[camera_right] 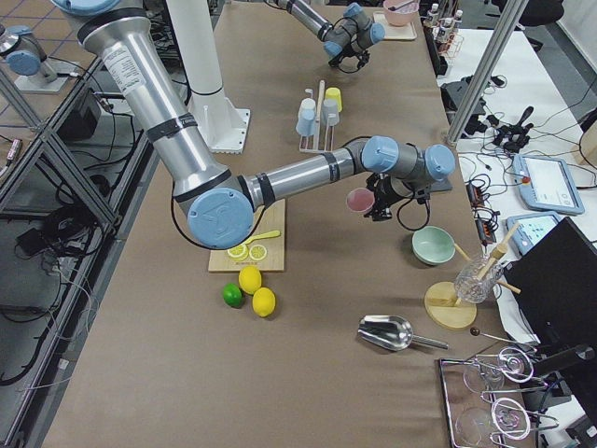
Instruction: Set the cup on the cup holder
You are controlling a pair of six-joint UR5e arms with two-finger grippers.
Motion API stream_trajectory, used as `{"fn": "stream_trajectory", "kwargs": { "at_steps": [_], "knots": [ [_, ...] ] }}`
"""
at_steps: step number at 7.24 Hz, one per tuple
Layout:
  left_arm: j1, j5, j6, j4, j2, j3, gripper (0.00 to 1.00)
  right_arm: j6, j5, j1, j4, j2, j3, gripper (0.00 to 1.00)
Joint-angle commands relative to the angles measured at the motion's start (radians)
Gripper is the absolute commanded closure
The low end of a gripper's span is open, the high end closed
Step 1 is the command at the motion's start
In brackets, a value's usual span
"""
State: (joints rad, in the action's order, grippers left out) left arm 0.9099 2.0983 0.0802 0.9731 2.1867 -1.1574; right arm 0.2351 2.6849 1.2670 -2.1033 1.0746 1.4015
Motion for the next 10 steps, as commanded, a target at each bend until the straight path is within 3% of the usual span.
{"fn": "stream_trajectory", "kwargs": {
  "at_steps": [1,6,10],
  "knots": [
    [0.036,0.011,0.007,-0.02,0.001,-0.021,0.68,0.076,0.081,0.009,0.0,0.013,0.013,0.69],
    [0.179,0.074,0.0,-0.048,0.038,-0.085,0.7,0.139,0.151,0.011,0.015,0.037,0.051,0.69],
    [0.263,0.085,-0.239,0.26,0.041,-0.093,0.7,0.122,0.265,-0.015,0.167,0.059,0.03,0.69]
  ]
}}
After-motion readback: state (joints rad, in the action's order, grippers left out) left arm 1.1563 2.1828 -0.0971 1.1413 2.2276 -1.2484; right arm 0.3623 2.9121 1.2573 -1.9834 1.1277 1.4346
